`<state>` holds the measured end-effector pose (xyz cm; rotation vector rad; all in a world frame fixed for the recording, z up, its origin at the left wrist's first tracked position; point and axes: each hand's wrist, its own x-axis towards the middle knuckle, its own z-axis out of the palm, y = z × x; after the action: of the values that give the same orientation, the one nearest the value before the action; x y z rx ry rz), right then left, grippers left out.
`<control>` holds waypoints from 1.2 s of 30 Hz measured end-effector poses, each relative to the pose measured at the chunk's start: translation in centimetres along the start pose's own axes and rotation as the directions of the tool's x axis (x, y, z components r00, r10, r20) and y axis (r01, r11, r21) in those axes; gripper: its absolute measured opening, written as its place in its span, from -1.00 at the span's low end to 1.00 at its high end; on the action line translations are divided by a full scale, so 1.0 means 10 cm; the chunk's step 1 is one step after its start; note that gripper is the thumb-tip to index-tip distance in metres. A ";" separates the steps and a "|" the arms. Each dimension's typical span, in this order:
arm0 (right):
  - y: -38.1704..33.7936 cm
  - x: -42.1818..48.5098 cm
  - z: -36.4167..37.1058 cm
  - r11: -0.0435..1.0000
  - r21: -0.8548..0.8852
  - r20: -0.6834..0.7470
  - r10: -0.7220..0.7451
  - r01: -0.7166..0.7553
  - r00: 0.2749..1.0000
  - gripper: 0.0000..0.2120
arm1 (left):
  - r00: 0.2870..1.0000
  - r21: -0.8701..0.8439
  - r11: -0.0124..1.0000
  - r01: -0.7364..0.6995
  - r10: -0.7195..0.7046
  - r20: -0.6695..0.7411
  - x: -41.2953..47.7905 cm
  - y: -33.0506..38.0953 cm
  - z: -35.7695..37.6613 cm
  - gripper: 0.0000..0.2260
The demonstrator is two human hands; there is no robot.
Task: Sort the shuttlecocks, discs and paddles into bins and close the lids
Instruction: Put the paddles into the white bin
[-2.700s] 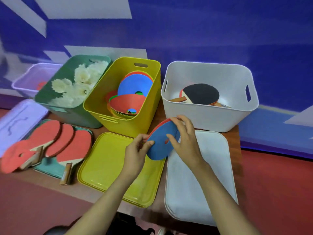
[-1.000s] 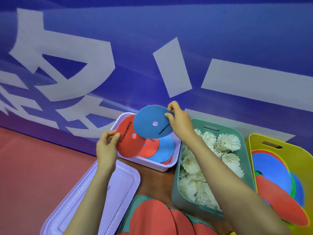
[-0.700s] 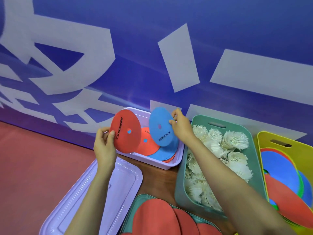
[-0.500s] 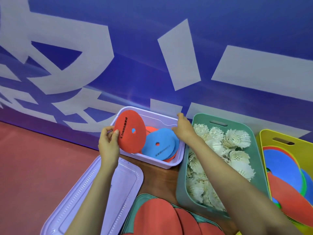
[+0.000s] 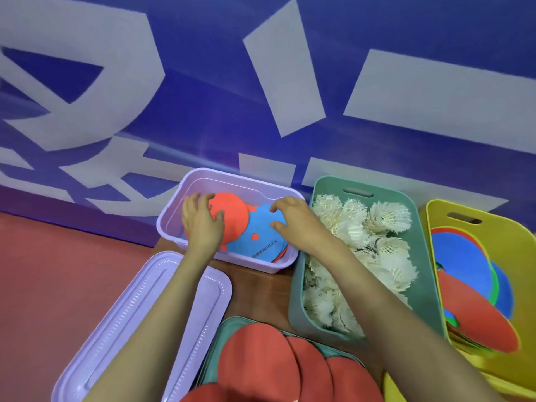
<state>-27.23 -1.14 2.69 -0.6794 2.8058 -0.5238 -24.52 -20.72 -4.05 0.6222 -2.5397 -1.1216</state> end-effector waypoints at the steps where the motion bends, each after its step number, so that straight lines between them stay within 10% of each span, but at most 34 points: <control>1: -0.02 -0.05 0.00 1.000 -0.003 -0.007 -0.019 0.019 1.000 -0.66 | 0.999 0.003 0.999 -0.050 0.050 0.004 -0.13 0.03 -0.01 -0.64; 8: -0.20 -0.57 0.05 0.967 0.001 -0.162 -0.253 0.256 0.954 -0.74 | 0.981 -0.082 0.977 -0.196 0.196 0.000 -1.10 0.05 -0.10 -0.68; 17: -0.23 -1.87 0.60 0.865 0.008 -0.315 -0.475 0.502 0.822 -0.78 | 0.974 -0.009 0.999 0.032 -0.029 0.226 -2.33 -0.46 -0.17 -0.70; 24: 0.14 -2.45 1.18 0.996 0.089 0.021 -0.021 0.019 1.000 -0.68 | 0.862 0.168 0.948 0.271 -0.317 0.396 -3.00 -0.50 -0.19 -0.58; 36: 0.40 -2.97 1.55 0.945 0.000 0.225 0.320 -0.328 0.920 -0.56 | 0.843 0.342 0.918 0.200 -0.339 0.417 -3.70 -0.12 0.11 -0.48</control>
<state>1.38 11.73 -9.61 -0.2358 2.6118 -0.4081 7.21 -2.36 -9.07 0.9038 -3.1523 -1.1089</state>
